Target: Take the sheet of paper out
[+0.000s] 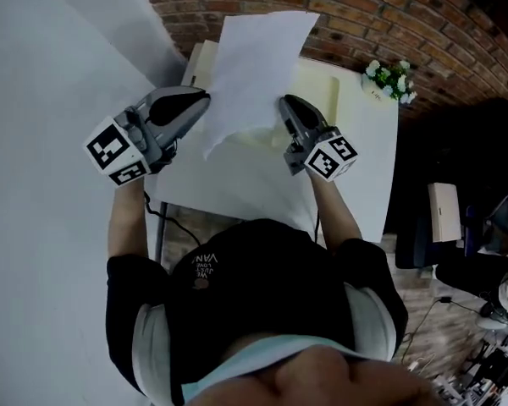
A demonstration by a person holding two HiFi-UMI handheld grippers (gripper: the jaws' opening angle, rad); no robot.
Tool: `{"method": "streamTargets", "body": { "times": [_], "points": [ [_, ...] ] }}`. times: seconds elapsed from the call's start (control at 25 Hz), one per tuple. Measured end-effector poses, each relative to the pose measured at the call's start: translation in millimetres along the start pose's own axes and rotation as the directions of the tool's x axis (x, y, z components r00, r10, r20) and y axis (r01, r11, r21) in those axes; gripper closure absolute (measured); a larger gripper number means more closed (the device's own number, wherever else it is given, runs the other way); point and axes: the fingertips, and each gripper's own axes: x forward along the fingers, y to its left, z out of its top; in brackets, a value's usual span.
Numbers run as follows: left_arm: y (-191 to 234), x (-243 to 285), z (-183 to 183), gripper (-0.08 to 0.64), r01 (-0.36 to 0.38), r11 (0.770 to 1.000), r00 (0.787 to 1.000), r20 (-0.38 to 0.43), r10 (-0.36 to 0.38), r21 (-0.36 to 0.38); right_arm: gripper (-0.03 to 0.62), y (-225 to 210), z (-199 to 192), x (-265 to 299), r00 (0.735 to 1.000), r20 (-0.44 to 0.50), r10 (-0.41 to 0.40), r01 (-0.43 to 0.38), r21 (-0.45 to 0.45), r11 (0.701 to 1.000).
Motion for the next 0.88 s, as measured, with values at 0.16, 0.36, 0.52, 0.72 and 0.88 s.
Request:
{"method": "streamTargets", "body": {
  "times": [0.16,0.36,0.52,0.72,0.88],
  "points": [
    [8.1,0.6,-4.3,0.558,-0.036,0.999,0.999,0.001,0.036,-0.023,0.595,-5.1,1.5,-2.1,1.0,-0.012,-0.018,0.018,-0.024,1.0],
    [20.7,0.7,-17.8,0.56,-0.085,0.994,0.996,0.002,0.085,-0.069,0.592,-12.3,4.6,-11.0,0.998,-0.019,-0.057,0.056,-0.046,0.997],
    [31.3,3.4,-28.5,0.558,-0.13,0.986,0.992,-0.005,0.13,-0.109,0.592,-16.6,10.8,-22.6,0.996,-0.02,-0.09,0.088,-0.05,0.995],
    [39.8,10.5,-43.3,0.558,-0.163,0.979,0.987,-0.02,0.162,-0.125,0.591,-21.5,15.7,-40.1,0.992,-0.022,-0.126,0.124,-0.06,0.99],
    [40.3,19.6,-54.0,0.558,-0.167,0.974,0.986,-0.018,0.166,-0.156,0.592,-21.8,18.5,-54.4,0.987,-0.021,-0.159,0.157,-0.073,0.985]
  ]
}}
